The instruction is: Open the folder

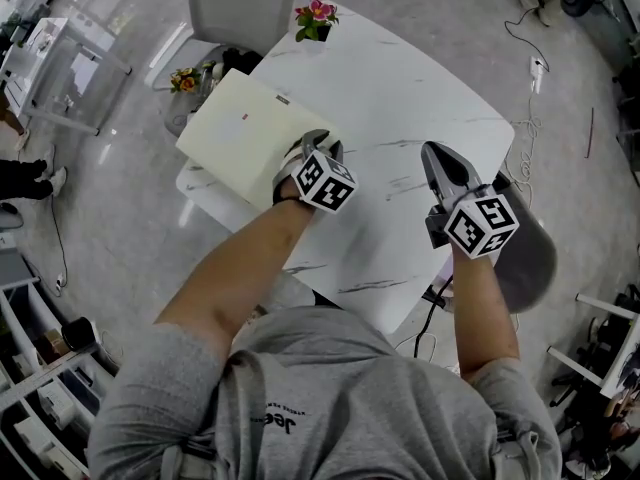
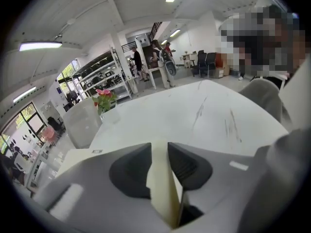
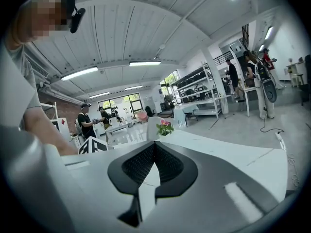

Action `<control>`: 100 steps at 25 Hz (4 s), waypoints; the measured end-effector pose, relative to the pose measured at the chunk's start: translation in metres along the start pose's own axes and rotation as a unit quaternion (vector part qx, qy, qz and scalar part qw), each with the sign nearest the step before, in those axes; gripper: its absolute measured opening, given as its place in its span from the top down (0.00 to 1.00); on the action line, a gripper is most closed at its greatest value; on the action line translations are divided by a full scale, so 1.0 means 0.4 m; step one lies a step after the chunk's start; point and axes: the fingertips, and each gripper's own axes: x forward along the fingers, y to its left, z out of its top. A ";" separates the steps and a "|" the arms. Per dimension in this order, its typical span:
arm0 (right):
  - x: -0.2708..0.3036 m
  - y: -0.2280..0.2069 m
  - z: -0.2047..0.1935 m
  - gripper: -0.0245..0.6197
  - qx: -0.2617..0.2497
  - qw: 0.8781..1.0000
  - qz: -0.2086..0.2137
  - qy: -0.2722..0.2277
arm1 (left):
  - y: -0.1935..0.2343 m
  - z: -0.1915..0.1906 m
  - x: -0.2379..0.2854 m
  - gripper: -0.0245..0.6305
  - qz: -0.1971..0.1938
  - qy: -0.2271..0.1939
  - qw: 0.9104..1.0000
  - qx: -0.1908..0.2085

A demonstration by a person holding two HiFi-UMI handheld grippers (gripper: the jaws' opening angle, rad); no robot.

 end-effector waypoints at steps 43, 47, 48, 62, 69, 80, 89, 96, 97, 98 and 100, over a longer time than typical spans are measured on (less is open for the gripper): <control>0.261 0.212 -0.430 0.96 -0.105 0.953 0.044 0.280 | 0.019 0.109 -0.371 0.87 -0.094 -0.194 0.964 -0.155; 0.270 0.216 -0.438 0.96 -0.109 0.951 0.055 0.283 | 0.035 0.075 -0.429 0.87 -0.090 -0.214 0.957 -0.172; 0.273 0.218 -0.440 0.96 -0.116 0.949 0.059 0.287 | 0.042 0.063 -0.450 0.87 -0.086 -0.221 0.956 -0.175; 0.265 0.244 -0.455 0.95 -0.176 0.931 0.011 0.320 | 0.181 -0.268 -0.828 0.86 0.034 -0.256 0.945 -0.198; 0.274 0.235 -0.455 0.96 -0.174 0.927 -0.023 0.332 | 0.282 -0.576 -0.889 0.85 0.117 -0.197 0.931 -0.283; 0.280 0.237 -0.456 0.95 -0.164 0.927 -0.037 0.336 | 0.355 -0.959 -0.801 0.85 0.132 -0.097 0.856 -0.490; 0.280 0.284 -0.381 0.95 -0.151 0.950 -0.040 0.272 | 0.377 -1.090 -0.691 0.85 0.129 -0.021 0.840 -0.527; 0.301 0.494 -0.206 0.95 -0.107 0.982 0.051 0.148 | 0.347 -1.093 -0.686 0.85 0.109 -0.012 0.842 -0.529; 0.301 0.530 -0.187 0.95 -0.102 0.983 0.069 0.136 | 0.334 -1.088 -0.688 0.85 0.103 -0.011 0.843 -0.528; 0.301 0.567 -0.169 0.95 -0.098 0.984 0.085 0.124 | 0.320 -1.082 -0.691 0.85 0.096 -0.010 0.845 -0.526; 0.302 0.637 -0.132 0.95 -0.091 0.984 0.115 0.103 | 0.295 -1.072 -0.698 0.85 0.085 -0.006 0.850 -0.520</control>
